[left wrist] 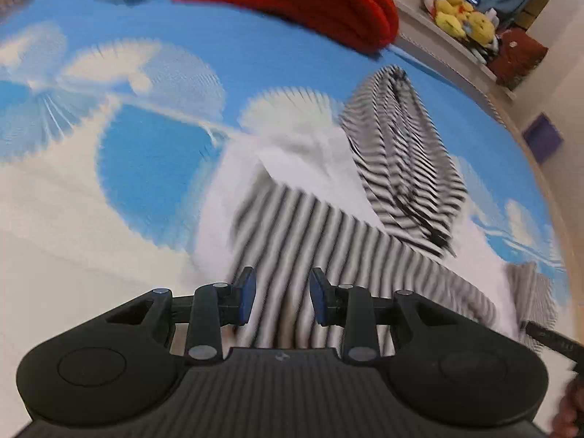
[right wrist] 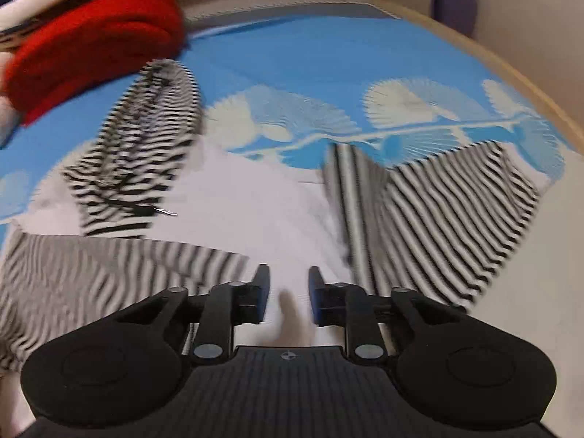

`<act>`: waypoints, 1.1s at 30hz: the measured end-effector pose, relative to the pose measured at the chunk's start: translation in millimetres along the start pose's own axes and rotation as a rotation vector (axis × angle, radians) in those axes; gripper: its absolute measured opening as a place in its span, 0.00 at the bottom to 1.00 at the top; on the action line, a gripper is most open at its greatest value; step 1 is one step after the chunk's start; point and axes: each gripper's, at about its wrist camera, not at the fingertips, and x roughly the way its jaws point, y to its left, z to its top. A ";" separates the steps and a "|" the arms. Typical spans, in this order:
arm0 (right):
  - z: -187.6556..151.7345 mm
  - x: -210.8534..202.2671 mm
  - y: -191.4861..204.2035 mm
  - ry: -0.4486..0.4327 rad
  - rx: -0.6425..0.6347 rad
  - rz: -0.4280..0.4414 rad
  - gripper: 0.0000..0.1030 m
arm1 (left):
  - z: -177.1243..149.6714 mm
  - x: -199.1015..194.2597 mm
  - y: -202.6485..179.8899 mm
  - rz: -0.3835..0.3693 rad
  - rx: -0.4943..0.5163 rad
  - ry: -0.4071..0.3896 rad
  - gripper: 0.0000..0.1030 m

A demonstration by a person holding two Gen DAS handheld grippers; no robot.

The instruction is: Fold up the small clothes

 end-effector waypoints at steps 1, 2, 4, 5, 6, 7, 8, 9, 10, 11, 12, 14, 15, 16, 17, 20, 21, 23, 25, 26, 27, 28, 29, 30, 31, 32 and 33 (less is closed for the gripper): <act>-0.7 4.1 0.9 0.029 0.006 0.032 0.27 | -1.9 9.1 9.0 -0.059 -0.062 0.059 0.34; -4.3 8.4 0.8 0.078 0.024 0.063 0.29 | -4.1 16.4 16.4 -0.078 -0.102 0.102 0.34; -11.9 28.9 -6.7 0.212 0.096 0.110 0.31 | -8.6 29.6 23.3 0.022 -0.076 0.178 0.31; -15.7 36.5 -10.2 0.260 0.125 0.105 0.31 | -10.2 32.3 21.9 0.089 -0.024 0.186 0.25; -18.2 40.4 -14.1 0.276 0.141 0.100 0.31 | -10.2 32.2 19.0 0.113 0.009 0.185 0.20; -17.6 37.9 -15.3 0.268 0.142 0.102 0.31 | -9.2 29.0 14.6 0.113 0.024 0.174 0.21; -15.0 35.2 -14.3 0.256 0.132 0.094 0.31 | -7.9 23.6 8.7 0.102 0.041 0.150 0.23; -12.5 31.4 -12.8 0.234 0.115 0.082 0.31 | -7.1 19.6 3.8 0.089 0.062 0.128 0.25; -10.8 29.4 -12.2 0.210 0.098 0.077 0.31 | -7.3 18.5 -0.8 0.072 0.082 0.117 0.27; -11.0 30.3 -11.4 0.206 0.098 0.078 0.32 | -9.0 21.6 -1.4 0.068 0.087 0.129 0.27; -13.2 32.3 -14.8 0.225 0.121 0.088 0.33 | -11.9 28.8 -0.2 0.086 0.084 0.162 0.27; -18.3 40.1 -23.2 0.281 0.185 0.105 0.33 | -16.9 37.8 4.4 0.127 0.087 0.187 0.25; -17.9 37.4 -22.8 0.275 0.183 0.103 0.33 | -15.3 35.5 3.3 0.132 0.088 0.178 0.25; -15.5 34.4 -21.9 0.265 0.162 0.087 0.33 | -13.0 30.3 -1.2 0.136 0.095 0.154 0.27; -13.1 30.1 -20.5 0.243 0.138 0.067 0.33 | -11.5 23.9 -7.8 0.141 0.118 0.123 0.28; -5.0 14.2 -24.9 0.171 0.124 0.061 0.33 | -13.3 12.1 -34.7 0.145 0.228 0.053 0.41; -1.7 9.4 -28.3 0.150 0.132 0.070 0.33 | -15.3 11.7 -42.6 0.147 0.251 0.043 0.42; 5.3 -1.0 -38.8 0.092 0.144 0.075 0.33 | -21.5 13.5 -57.0 0.159 0.300 0.035 0.43; 12.1 -8.3 -53.1 0.033 0.142 0.056 0.33 | -24.9 15.6 -67.9 0.173 0.327 0.021 0.43; 15.2 -9.6 -60.0 0.011 0.143 0.042 0.33 | -27.2 15.9 -71.5 0.174 0.335 0.011 0.43; 17.8 -11.6 -70.3 -0.008 0.149 0.030 0.33 | -29.7 16.6 -74.4 0.170 0.341 0.003 0.43; 19.6 -11.5 -79.4 -0.017 0.158 0.024 0.33 | -30.6 16.9 -78.2 0.164 0.345 -0.002 0.42; 20.3 -11.4 -89.2 -0.024 0.169 0.021 0.32 | -31.2 18.0 -80.4 0.161 0.347 -0.006 0.43; 20.9 -10.8 -99.4 -0.031 0.176 0.016 0.29 | -31.5 20.2 -82.1 0.163 0.350 -0.006 0.43; 20.6 -12.3 -111.7 -0.040 0.179 0.005 0.25 | -32.2 21.7 -84.0 0.169 0.357 -0.005 0.42; 20.6 -13.5 -121.8 -0.051 0.182 -0.006 0.16 | -32.6 21.7 -84.9 0.173 0.362 -0.004 0.43; 21.4 -13.7 -134.3 -0.064 0.191 -0.019 0.12 | -32.9 22.7 -85.4 0.176 0.363 -0.002 0.43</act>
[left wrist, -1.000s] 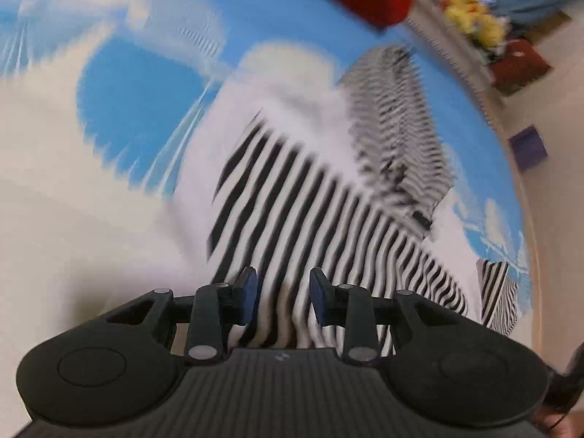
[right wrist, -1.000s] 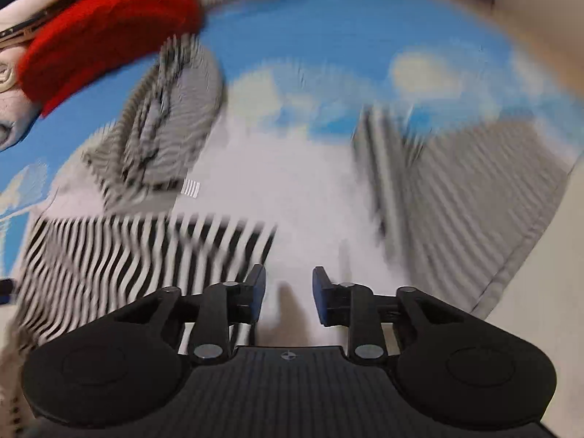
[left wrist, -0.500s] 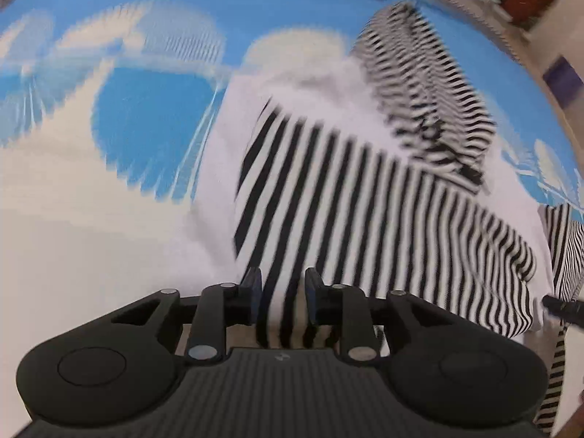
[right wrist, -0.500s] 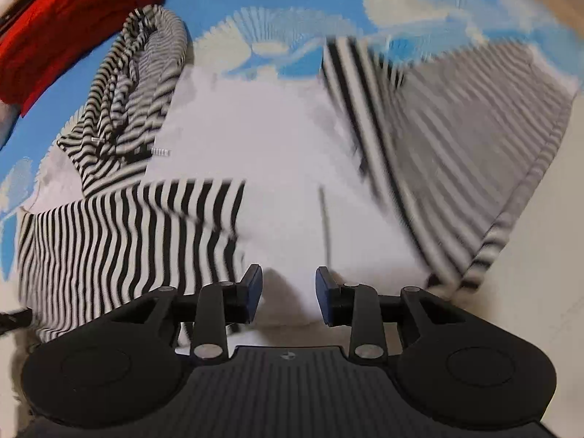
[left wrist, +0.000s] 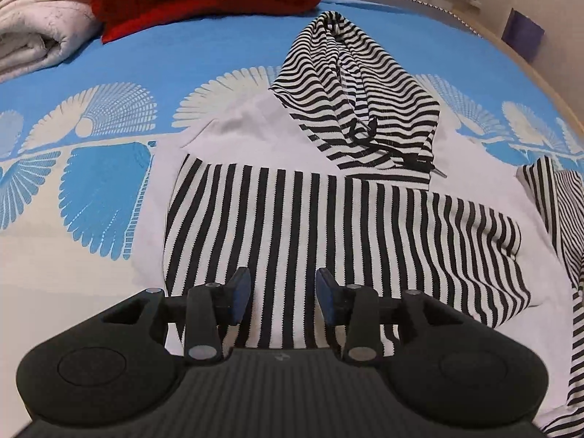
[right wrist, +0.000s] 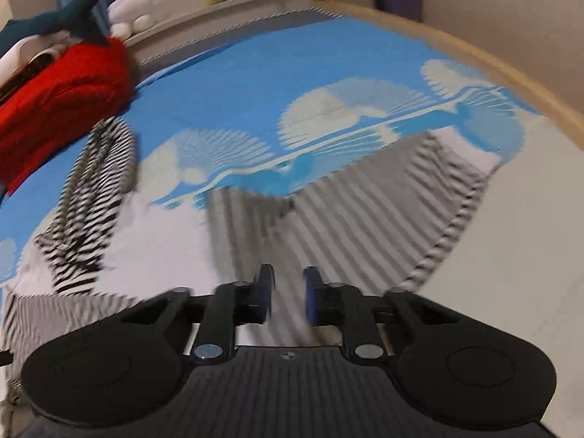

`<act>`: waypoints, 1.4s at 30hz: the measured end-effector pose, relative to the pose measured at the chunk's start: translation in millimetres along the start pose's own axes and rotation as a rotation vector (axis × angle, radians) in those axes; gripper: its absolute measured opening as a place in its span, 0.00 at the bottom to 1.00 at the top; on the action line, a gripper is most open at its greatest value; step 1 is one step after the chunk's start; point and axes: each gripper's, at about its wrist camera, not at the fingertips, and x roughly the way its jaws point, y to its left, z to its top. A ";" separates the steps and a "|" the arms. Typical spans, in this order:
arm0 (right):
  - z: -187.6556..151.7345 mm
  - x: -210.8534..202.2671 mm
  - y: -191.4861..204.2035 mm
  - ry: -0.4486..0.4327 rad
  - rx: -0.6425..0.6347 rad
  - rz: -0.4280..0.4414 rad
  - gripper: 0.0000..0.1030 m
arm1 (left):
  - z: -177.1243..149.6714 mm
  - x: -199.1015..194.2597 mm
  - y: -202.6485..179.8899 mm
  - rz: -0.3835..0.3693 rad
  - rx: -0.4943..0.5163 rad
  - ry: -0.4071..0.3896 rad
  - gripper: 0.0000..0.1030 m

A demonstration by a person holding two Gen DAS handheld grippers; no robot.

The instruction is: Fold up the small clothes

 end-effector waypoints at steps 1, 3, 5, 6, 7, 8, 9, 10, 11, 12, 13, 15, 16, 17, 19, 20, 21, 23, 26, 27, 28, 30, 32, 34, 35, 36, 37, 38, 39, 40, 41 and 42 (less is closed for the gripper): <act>2.3 -0.5 -11.2 -0.010 0.015 -0.007 0.12 | 0.1 0.7 0.0 -0.001 -0.001 0.002 0.42; 7.9 3.6 -35.4 -0.027 0.064 -0.025 0.12 | -0.2 1.2 0.7 -0.006 -0.003 0.004 0.42; 13.8 9.8 -63.6 -0.039 0.133 -0.054 0.12 | -0.2 1.2 1.1 -0.007 -0.003 0.004 0.43; 14.6 12.6 -76.6 -0.045 0.168 -0.064 0.12 | -0.3 1.8 1.2 -0.008 -0.005 0.005 0.42; 17.4 17.7 -91.2 -0.049 0.212 -0.072 0.13 | -0.3 2.5 1.2 -0.009 -0.005 0.007 0.43; 20.0 21.6 -105.4 -0.051 0.250 -0.076 0.13 | -0.5 3.2 0.7 -0.008 -0.003 0.010 0.43; 21.4 27.1 -117.4 -0.052 0.287 -0.082 0.13 | -1.1 3.8 0.2 -0.006 0.000 0.011 0.43; 22.1 34.1 -127.5 -0.046 0.315 -0.093 0.13 | -1.7 4.7 -1.4 -0.006 0.008 0.014 0.43; 23.5 41.6 -136.7 -0.032 0.327 -0.106 0.13 | -2.3 5.5 -2.4 -0.006 0.016 0.016 0.43; 23.5 49.5 -141.9 -0.020 0.327 -0.120 0.13 | -2.8 6.2 -3.6 -0.004 0.025 0.018 0.43; 23.0 56.3 -146.5 -0.018 0.325 -0.135 0.13 | -3.5 6.9 -3.9 -0.002 0.030 0.018 0.43; 22.2 66.0 -154.2 -0.020 0.330 -0.145 0.14 | -4.0 7.9 -3.8 0.001 0.035 0.020 0.43; 21.6 69.4 -156.0 -0.020 0.339 -0.139 0.16 | -3.7 8.4 -3.1 0.002 0.033 0.021 0.43; 22.1 73.9 -157.8 -0.021 0.349 -0.131 0.21 | -3.8 8.5 -2.9 0.003 0.031 0.021 0.43; 23.0 82.8 -160.3 -0.030 0.360 -0.124 0.26 | -3.7 8.8 -3.1 0.004 0.033 0.022 0.43; 23.0 87.2 -160.2 -0.033 0.358 -0.128 0.28 | -3.8 8.7 -3.9 0.003 0.036 0.022 0.42; 22.8 91.3 -159.2 -0.038 0.353 -0.132 0.28 | -3.8 8.7 -4.6 0.001 0.038 0.022 0.43; 23.4 92.7 -151.3 -0.059 0.325 -0.148 0.28 | -3.8 8.9 -6.2 -0.002 0.042 0.021 0.43; 26.8 93.0 -144.1 -0.087 0.308 -0.177 0.05 | -4.1 9.3 -5.8 0.000 0.044 0.021 0.43; 28.3 89.3 -142.2 -0.110 0.315 -0.190 0.05 | -3.9 9.5 -5.3 0.001 0.042 0.021 0.43; 31.1 83.5 -137.9 -0.138 0.310 -0.210 0.05 | -3.7 9.0 -4.4 0.002 0.040 0.020 0.43; 39.5 68.4 -121.3 -0.202 0.257 -0.242 0.05 | -3.0 7.5 -2.7 0.003 0.037 0.019 0.42; 47.1 51.2 -98.8 -0.251 0.202 -0.269 0.04 | -1.8 4.9 -1.0 0.004 0.031 0.017 0.43; 53.7 31.3 -75.3 -0.292 0.177 -0.275 0.04 | -0.2 2.9 0.6 0.004 0.023 0.018 0.43; 56.2 20.6 -64.7 -0.306 0.180 -0.267 0.04 | 0.3 1.8 1.0 0.001 0.019 0.019 0.43; 57.4 9.0 -53.6 -0.314 0.186 -0.262 0.04 | 0.7 0.9 1.3 -0.005 0.016 0.019 0.43; 57.7 -3.4 -41.9 -0.318 0.195 -0.260 0.04 | 0.8 -0.1 1.7 -0.012 0.015 0.019 0.42; 57.1 -15.1 -30.7 -0.317 0.203 -0.253 0.04 | 0.5 -0.9 2.2 -0.015 0.016 0.019 0.42; 55.3 -25.8 -19.7 -0.306 0.207 -0.246 0.04 | 0.2 -1.4 3.1 -0.014 0.017 0.021 0.43; 52.5 -33.8 -10.8 -0.285 0.207 -0.243 0.04 | 0.0 -2.4 4.6 -0.014 0.017 0.021 0.43; 48.6 -39.7 -2.0 -0.256 0.212 -0.247 0.04 | -0.1 -3.2 6.6 -0.015 0.013 0.022 0.43; 43.6 -43.1 7.2 -0.224 0.226 -0.251 0.04 | -0.2 -4.2 9.2 -0.016 0.003 0.022 0.43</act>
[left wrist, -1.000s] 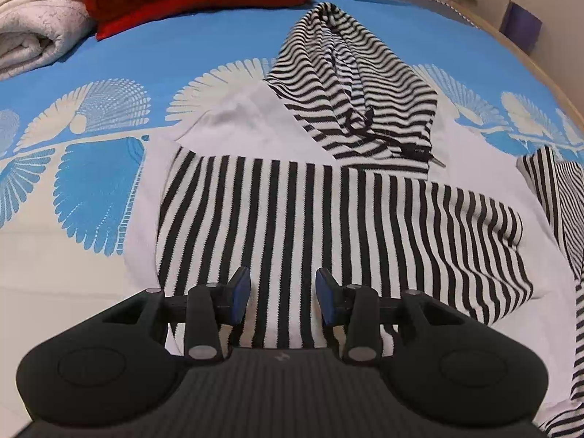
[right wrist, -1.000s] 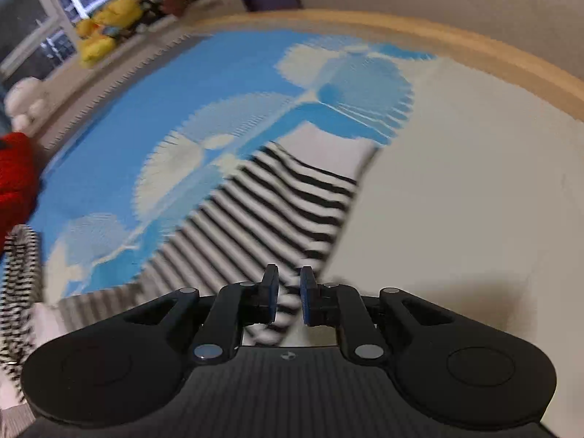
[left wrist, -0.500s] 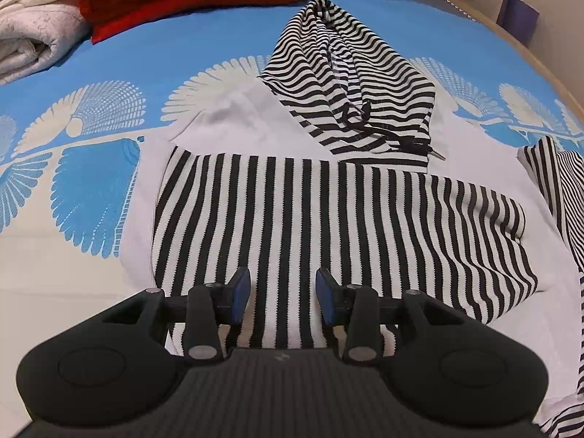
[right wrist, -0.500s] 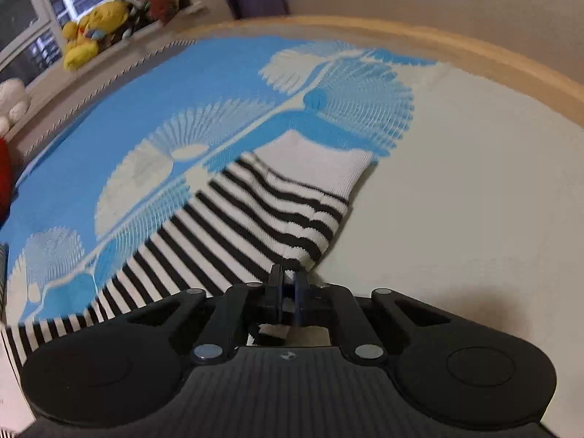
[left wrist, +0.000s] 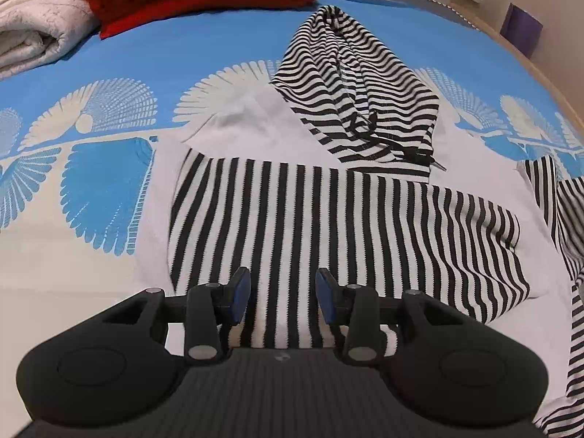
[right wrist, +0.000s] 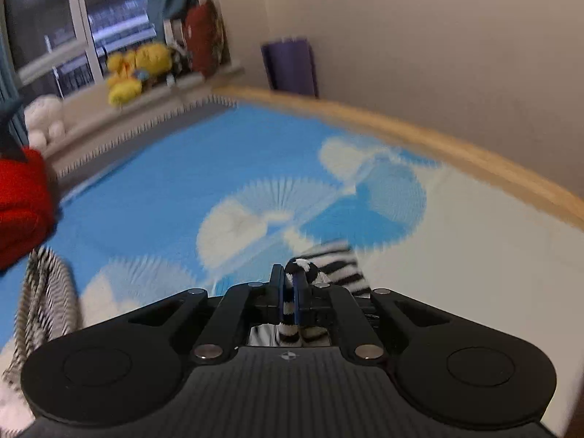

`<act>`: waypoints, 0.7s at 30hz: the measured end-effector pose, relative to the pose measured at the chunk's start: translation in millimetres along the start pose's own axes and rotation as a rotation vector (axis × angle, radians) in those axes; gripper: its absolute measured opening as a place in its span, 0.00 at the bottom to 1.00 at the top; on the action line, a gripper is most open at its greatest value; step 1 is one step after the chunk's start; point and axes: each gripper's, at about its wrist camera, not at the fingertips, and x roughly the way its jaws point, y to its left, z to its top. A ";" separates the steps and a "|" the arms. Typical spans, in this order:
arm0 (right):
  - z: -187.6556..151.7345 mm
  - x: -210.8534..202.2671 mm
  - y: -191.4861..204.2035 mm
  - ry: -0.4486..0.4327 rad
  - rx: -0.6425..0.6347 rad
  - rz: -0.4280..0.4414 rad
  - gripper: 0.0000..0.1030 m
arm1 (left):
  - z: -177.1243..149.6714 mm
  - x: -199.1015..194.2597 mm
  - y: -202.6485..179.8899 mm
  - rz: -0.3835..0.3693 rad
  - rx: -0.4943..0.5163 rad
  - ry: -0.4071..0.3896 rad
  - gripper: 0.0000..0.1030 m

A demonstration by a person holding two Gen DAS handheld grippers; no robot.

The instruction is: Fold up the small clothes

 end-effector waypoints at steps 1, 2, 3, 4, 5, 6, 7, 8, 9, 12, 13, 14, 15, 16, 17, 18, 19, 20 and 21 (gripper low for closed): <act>-8.2 -4.0 5.0 0.029 0.016 0.001 0.04 | 0.0 -0.8 2.5 -0.001 -0.011 0.000 0.43; -17.3 -4.5 10.2 0.054 0.024 0.005 0.04 | -0.1 -1.8 4.9 -0.003 -0.019 0.000 0.43; -27.9 -1.2 17.1 0.088 0.029 0.008 0.04 | -0.1 -3.5 7.5 -0.005 -0.026 -0.001 0.42; -37.0 2.9 26.1 0.131 0.036 0.011 0.04 | -0.1 -5.2 10.0 -0.007 -0.031 -0.003 0.42; -44.9 9.2 35.1 0.181 0.046 0.027 0.04 | 0.1 -7.1 13.3 -0.009 -0.038 -0.008 0.42; -51.2 15.7 48.2 0.225 0.038 0.061 0.04 | 0.5 -9.3 17.1 -0.009 -0.047 -0.012 0.42; -54.7 16.6 63.2 0.232 0.004 0.081 0.04 | 1.1 -11.0 22.1 -0.005 -0.057 -0.017 0.43; -57.4 13.2 78.9 0.208 -0.052 0.082 0.04 | 2.2 -12.1 27.3 0.002 -0.066 -0.021 0.42; -61.4 4.8 98.3 0.161 -0.132 0.083 0.04 | 3.6 -12.6 33.7 0.013 -0.078 -0.025 0.42; -82.9 -27.7 149.4 0.077 -0.323 0.236 0.04 | 7.8 -10.8 52.3 0.044 -0.128 -0.027 0.42; -95.5 -40.8 168.7 0.074 -0.411 0.344 0.04 | 9.2 -9.7 57.9 0.051 -0.145 -0.025 0.42; -109.5 -52.3 185.1 0.086 -0.500 0.455 0.04 | 10.5 -8.9 63.3 0.056 -0.161 -0.023 0.42; -127.6 -63.7 201.9 0.128 -0.599 0.583 0.07 | 11.8 -8.2 67.7 0.058 -0.179 -0.022 0.42; -142.7 -69.8 214.0 0.196 -0.671 0.684 0.08 | 12.6 -8.0 71.1 0.057 -0.194 -0.021 0.42; -158.2 -71.2 222.1 0.300 -0.733 0.785 0.12 | 13.4 -7.8 73.7 0.050 -0.209 -0.019 0.42; -172.1 -69.2 226.7 0.408 -0.766 0.848 0.13 | 14.0 -7.1 75.5 0.040 -0.222 -0.016 0.42; -183.2 -64.7 228.8 0.494 -0.778 0.848 0.13 | 14.5 -5.8 76.4 0.025 -0.235 -0.011 0.42; -189.8 -59.4 229.6 0.544 -0.780 0.811 0.17 | 14.4 -4.5 76.0 0.014 -0.244 -0.005 0.42; -192.8 -54.1 229.1 0.572 -0.781 0.765 0.22 | 14.0 -3.2 75.5 0.000 -0.253 0.000 0.42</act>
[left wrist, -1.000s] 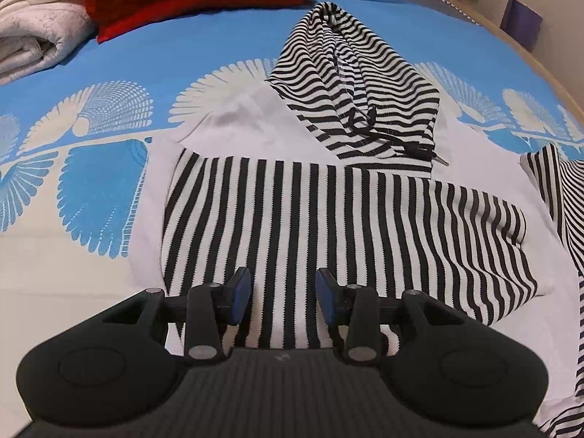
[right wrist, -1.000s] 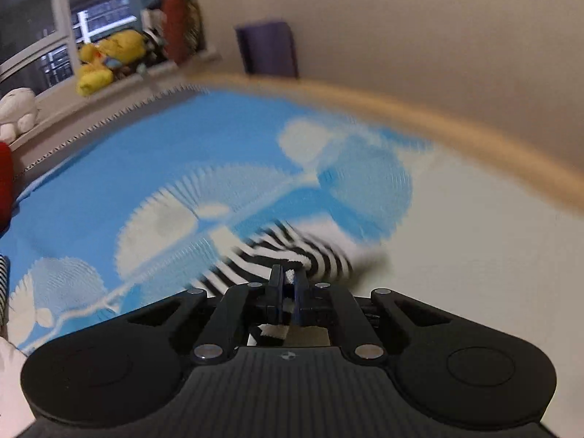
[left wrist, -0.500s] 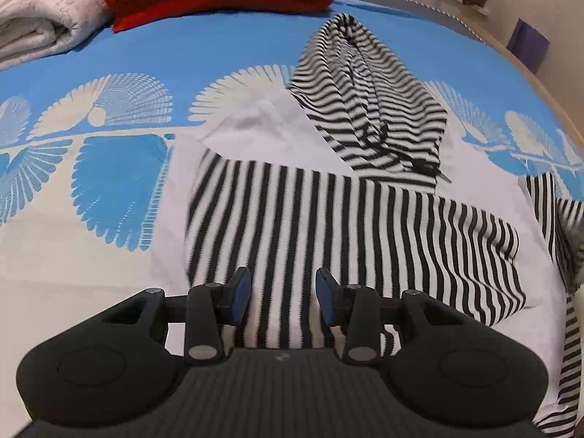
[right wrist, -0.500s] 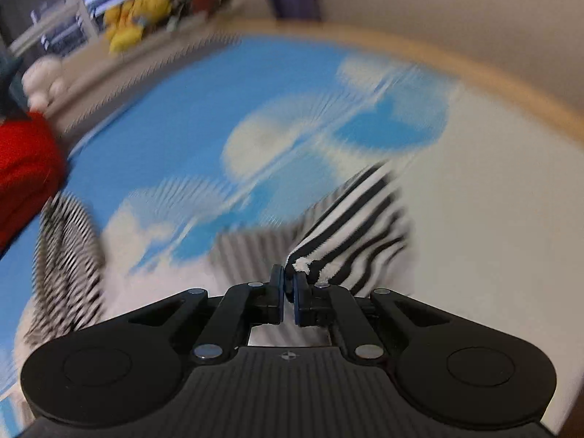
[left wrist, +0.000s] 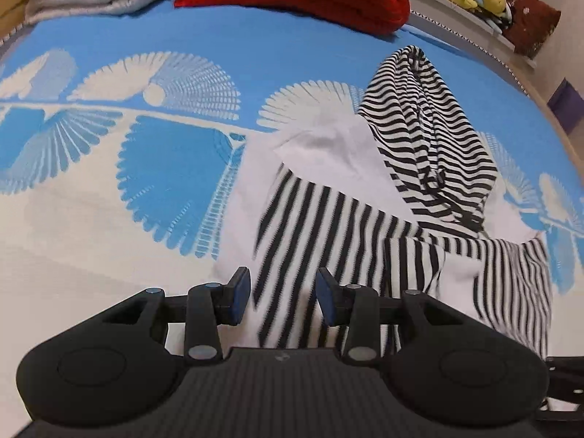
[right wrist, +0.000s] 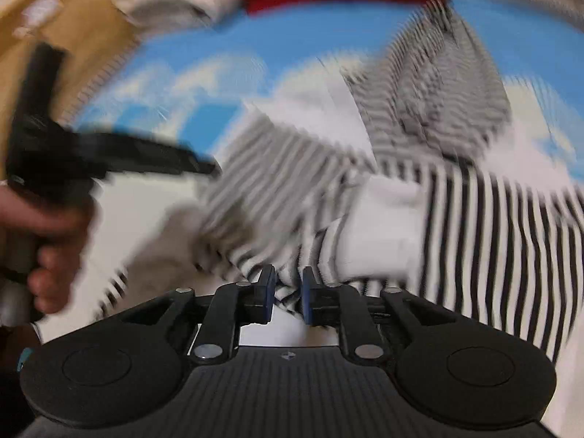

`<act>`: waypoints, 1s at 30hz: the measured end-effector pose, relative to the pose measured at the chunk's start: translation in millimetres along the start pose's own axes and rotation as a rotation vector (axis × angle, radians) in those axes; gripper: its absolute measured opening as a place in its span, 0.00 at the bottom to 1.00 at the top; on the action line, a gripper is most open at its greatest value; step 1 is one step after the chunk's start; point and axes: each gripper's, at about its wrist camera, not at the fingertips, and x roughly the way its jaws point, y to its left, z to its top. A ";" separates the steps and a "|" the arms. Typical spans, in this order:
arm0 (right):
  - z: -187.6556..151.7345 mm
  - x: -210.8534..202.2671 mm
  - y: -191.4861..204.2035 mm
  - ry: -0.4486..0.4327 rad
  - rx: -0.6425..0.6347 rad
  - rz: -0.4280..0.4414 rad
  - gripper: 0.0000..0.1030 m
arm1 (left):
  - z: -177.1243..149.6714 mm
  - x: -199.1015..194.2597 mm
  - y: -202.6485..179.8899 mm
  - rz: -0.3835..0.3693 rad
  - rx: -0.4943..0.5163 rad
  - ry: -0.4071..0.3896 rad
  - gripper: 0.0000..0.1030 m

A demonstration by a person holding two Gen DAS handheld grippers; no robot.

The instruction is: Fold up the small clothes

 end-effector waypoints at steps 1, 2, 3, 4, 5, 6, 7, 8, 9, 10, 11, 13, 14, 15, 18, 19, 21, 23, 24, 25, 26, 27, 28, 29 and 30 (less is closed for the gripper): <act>0.3 1.9 -4.4 0.014 0.019 -0.019 0.24 | -0.6 1.5 -0.8 -0.015 -0.009 0.008 0.42; 2.1 0.5 -11.0 0.010 0.041 -0.033 0.27 | -1.1 3.3 -2.1 -0.032 -0.018 0.017 0.42; 4.5 -1.9 -18.2 0.004 0.072 -0.054 0.30 | -2.1 5.3 -3.6 -0.046 -0.025 0.024 0.42; 2.6 -4.3 -23.4 -0.003 0.097 -0.075 0.31 | -3.0 6.5 -5.8 -0.064 -0.031 0.031 0.42; 4.9 -7.9 -32.9 -0.016 0.127 -0.095 0.32 | -3.7 7.5 -8.9 -0.076 -0.031 0.036 0.42; 5.9 -12.3 -41.8 -0.033 0.165 -0.115 0.35 | -4.4 7.9 -12.8 -0.082 -0.027 0.038 0.42; 8.0 -15.7 -52.4 -0.046 0.211 -0.131 0.36 | -5.3 7.1 -18.2 -0.089 -0.015 0.032 0.41; 7.2 -18.3 -61.7 -0.054 0.252 -0.137 0.37 | -6.4 5.7 -26.1 -0.107 0.009 0.021 0.41; 3.5 -19.9 -70.6 -0.062 0.293 -0.148 0.37 | -7.9 4.4 -34.1 -0.127 0.039 0.014 0.41; 2.1 -22.6 -80.9 -0.072 0.349 -0.171 0.37 | -10.5 3.4 -45.8 -0.156 0.085 0.009 0.41; -0.6 -23.9 -90.9 -0.079 0.396 -0.194 0.37 | -14.3 2.4 -58.1 -0.183 0.132 0.000 0.41; -3.5 -31.2 -108.2 -0.102 0.476 -0.236 0.37 | -24.2 1.7 -84.8 -0.215 0.228 -0.016 0.41; -7.1 -35.1 -115.9 -0.115 0.518 -0.262 0.37 | -30.2 2.2 -98.2 -0.223 0.276 -0.022 0.41; -10.2 -37.6 -122.8 -0.118 0.554 -0.286 0.38 | -36.0 2.7 -111.6 -0.224 0.327 -0.030 0.41; -24.1 -43.0 -142.0 -0.090 0.628 -0.336 0.38 | -50.6 6.3 -141.9 -0.221 0.423 -0.038 0.42; -28.1 -44.5 -146.6 -0.075 0.644 -0.350 0.38 | -54.8 9.1 -151.0 -0.224 0.445 -0.028 0.45; -37.2 -43.2 -158.9 -0.047 0.683 -0.365 0.39 | -61.1 13.5 -163.5 -0.217 0.471 -0.015 0.48; -45.4 -39.8 -169.6 -0.023 0.724 -0.374 0.39 | -69.0 20.0 -174.6 -0.197 0.506 -0.002 0.49; -48.1 -41.3 -173.8 -0.019 0.740 -0.374 0.39 | -73.4 25.7 -179.3 -0.169 0.529 0.012 0.49; -50.0 -42.0 -176.6 -0.014 0.749 -0.378 0.39 | -76.5 31.6 -180.7 -0.140 0.548 0.023 0.48; -51.2 -43.2 -177.9 -0.012 0.750 -0.385 0.39 | -79.6 35.2 -179.7 -0.110 0.568 0.027 0.46; -51.8 -43.6 -178.3 -0.013 0.744 -0.390 0.39 | -80.2 38.2 -178.8 -0.083 0.581 0.021 0.24; -52.2 -43.8 -178.1 -0.012 0.737 -0.396 0.39 | -78.4 35.6 -176.3 -0.047 0.573 0.002 0.07; -52.3 -42.4 -177.6 -0.007 0.732 -0.398 0.39 | -71.4 26.6 -168.6 -0.029 0.514 -0.027 0.07; -52.7 -41.3 -178.3 -0.002 0.733 -0.397 0.39 | -61.3 13.5 -157.4 -0.045 0.422 -0.062 0.07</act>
